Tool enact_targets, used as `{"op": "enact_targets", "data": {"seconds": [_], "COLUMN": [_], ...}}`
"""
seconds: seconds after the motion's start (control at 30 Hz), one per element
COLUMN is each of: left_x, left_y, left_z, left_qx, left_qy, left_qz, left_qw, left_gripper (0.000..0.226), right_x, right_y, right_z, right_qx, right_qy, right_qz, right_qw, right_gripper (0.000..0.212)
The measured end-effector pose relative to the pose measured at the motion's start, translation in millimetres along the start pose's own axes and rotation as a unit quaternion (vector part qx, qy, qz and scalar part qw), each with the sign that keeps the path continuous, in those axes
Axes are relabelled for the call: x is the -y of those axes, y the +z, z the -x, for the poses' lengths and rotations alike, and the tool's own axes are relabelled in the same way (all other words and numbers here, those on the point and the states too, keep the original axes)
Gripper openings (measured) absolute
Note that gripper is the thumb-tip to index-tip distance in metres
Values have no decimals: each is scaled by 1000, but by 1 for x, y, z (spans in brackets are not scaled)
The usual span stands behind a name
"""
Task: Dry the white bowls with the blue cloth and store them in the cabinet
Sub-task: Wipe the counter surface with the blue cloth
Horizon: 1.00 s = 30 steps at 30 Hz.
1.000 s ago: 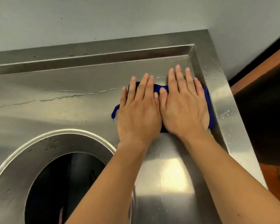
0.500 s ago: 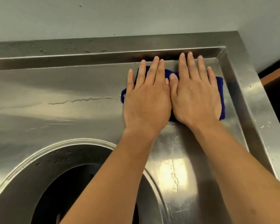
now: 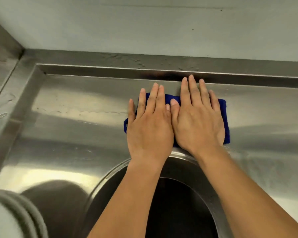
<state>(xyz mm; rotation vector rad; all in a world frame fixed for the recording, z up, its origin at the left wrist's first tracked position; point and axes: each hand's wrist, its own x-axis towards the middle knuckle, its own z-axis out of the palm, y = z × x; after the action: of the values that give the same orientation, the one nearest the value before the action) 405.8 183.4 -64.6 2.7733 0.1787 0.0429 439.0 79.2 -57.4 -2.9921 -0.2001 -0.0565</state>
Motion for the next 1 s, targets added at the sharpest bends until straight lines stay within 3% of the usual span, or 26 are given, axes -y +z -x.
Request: {"op": "enact_targets", "data": {"seconds": [0.33, 0.7, 0.77, 0.83, 0.9, 1.0], "left_x": [81, 82, 77, 63, 45, 13], "left_y": [-32, -20, -32, -54, -85, -152], "left_z": [14, 13, 13, 19, 30, 62], "left_qx": [-63, -112, -98, -108, -164, -253], "left_qy": [-192, -202, -215, -217, -183, -73], "left_qz": [26, 45, 65, 142, 319, 529], "left_qw": [979, 972, 970, 960, 915, 807], "left_gripper": [65, 58, 57, 53, 49, 49], "right_x": [109, 109, 109, 110, 111, 112], "right_y": [19, 23, 13, -12, -47, -118], "right_z": [-14, -17, -12, -2, 11, 40], "right_qx": [11, -17, -3, -8, -56, -131], "right_qy": [-116, -131, -135, -125, -74, -83], "right_qz": [-9, -30, -54, -147, -339, -512], "right_qw": [993, 991, 989, 981, 936, 845], "right_gripper": [62, 62, 57, 52, 50, 54]}}
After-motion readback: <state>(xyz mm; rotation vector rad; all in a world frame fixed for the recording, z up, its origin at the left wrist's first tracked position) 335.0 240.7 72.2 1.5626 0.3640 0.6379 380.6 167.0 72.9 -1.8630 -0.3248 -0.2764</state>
